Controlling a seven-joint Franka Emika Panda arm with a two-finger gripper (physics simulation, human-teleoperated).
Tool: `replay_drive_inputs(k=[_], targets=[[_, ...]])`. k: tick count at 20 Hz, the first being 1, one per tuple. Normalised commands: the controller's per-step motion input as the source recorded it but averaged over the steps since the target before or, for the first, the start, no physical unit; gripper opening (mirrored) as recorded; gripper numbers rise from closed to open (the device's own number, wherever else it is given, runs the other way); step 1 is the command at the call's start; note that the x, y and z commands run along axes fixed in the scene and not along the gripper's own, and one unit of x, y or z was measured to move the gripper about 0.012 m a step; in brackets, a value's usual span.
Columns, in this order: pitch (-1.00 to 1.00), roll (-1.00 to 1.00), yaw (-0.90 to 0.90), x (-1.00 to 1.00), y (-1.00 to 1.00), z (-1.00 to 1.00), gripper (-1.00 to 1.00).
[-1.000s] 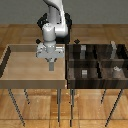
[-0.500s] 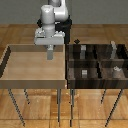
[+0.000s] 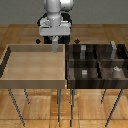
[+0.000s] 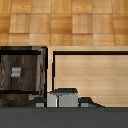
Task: Place the milk carton into the appropriate compartment.
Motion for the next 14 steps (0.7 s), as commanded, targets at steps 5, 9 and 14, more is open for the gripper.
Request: replay_drive_inputs(k=[5,9,14], targets=[[0.00,0.00,0.00,0.00,1.00,0.00,-1.00],[0.00,0.00,0.00,0.00,1.00,0.00,-1.00],[0.00,0.00,0.00,0.00,1.00,0.00,-1.00]])
